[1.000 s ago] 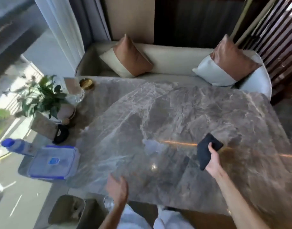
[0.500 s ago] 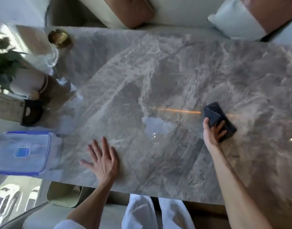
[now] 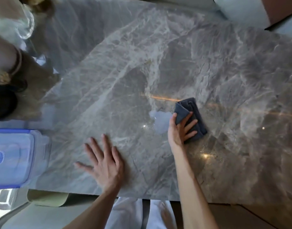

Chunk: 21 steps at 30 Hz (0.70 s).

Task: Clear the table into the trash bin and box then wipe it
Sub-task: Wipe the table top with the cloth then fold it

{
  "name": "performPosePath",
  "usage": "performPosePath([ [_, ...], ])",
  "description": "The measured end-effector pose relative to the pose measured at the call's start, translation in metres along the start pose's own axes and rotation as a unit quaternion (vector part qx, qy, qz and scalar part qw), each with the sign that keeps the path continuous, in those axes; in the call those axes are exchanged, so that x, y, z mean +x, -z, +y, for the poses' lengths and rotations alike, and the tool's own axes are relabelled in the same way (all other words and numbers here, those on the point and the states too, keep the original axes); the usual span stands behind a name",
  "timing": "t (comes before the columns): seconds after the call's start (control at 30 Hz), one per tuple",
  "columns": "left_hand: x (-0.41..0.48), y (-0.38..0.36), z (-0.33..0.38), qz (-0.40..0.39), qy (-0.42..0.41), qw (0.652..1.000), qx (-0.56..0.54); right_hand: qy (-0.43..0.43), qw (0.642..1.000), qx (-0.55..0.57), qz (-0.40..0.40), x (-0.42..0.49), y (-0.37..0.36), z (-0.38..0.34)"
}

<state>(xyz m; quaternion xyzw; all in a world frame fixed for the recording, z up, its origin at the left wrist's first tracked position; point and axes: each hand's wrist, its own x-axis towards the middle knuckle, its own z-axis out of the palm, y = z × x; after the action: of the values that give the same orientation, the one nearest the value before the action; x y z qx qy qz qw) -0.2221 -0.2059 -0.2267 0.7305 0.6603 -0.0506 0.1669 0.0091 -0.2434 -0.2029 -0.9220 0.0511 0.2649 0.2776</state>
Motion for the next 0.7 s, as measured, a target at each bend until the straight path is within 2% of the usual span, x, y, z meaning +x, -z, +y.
performPosePath([
  [0.23,-0.001,0.002,0.000,-0.003,-0.006,1.000,-0.016,0.006,0.999,-0.014,-0.028,-0.033,-0.042,-0.027],
  [0.5,-0.001,0.000,0.001,-0.001,-0.004,1.000,-0.020,0.008,0.999,-0.001,-0.031,-0.040,-0.051,-0.038],
  [0.7,-0.001,-0.003,-0.001,0.018,-0.005,1.000,-0.019,0.038,0.996,-0.079,-0.018,-0.051,-0.066,-0.046],
])
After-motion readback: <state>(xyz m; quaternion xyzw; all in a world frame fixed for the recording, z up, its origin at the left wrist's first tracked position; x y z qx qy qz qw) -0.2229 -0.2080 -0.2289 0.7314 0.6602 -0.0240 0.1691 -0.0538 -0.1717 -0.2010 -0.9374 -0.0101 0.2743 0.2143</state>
